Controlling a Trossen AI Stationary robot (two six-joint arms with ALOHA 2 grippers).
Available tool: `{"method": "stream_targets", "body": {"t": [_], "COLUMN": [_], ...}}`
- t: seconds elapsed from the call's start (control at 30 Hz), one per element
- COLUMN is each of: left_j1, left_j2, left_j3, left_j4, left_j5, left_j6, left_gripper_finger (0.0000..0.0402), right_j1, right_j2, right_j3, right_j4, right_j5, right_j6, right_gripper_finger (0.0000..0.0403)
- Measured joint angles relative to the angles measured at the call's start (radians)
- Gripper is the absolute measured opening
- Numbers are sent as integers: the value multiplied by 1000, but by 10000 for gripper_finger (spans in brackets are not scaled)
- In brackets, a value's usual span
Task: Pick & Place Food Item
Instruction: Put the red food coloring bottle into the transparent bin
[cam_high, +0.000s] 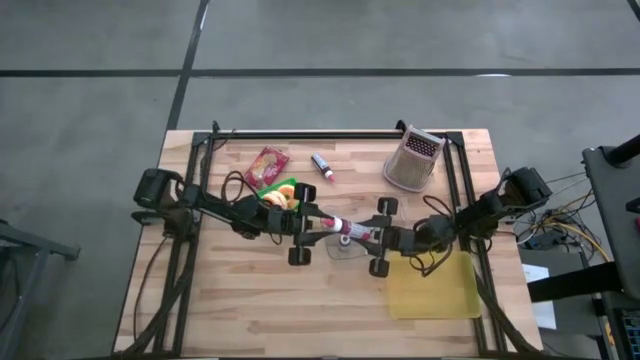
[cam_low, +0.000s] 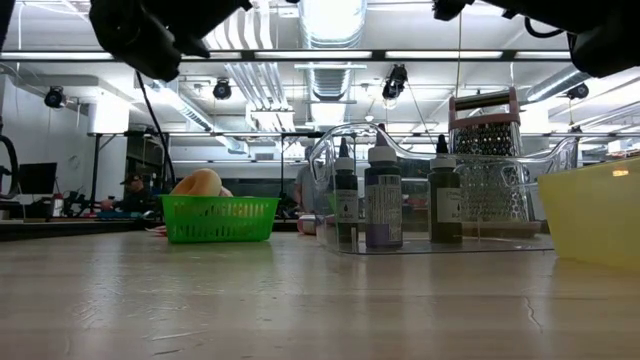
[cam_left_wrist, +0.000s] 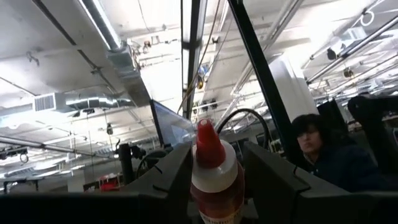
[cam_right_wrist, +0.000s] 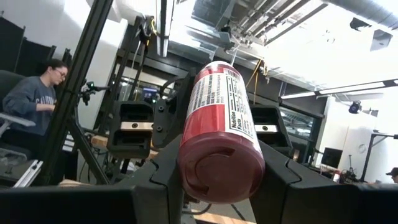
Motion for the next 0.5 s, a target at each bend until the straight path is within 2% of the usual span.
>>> {"method": "stream_targets", "body": {"t": [0.37, 0.5], "left_j1": [19, 26], "left_j2": [33, 46], "left_j3": [-19, -52], "left_j4": [35, -33], "left_j5": [22, 42], "left_j6": [-18, -24], "left_gripper_finger": [145, 145], "right_j1": [16, 23], "right_j2": [2, -10], "right_j3": [-22, -17], "right_j4": [27, 45], "right_j5": [13, -8], "right_j6": [-18, -27], "right_gripper_finger": [121, 121]}}
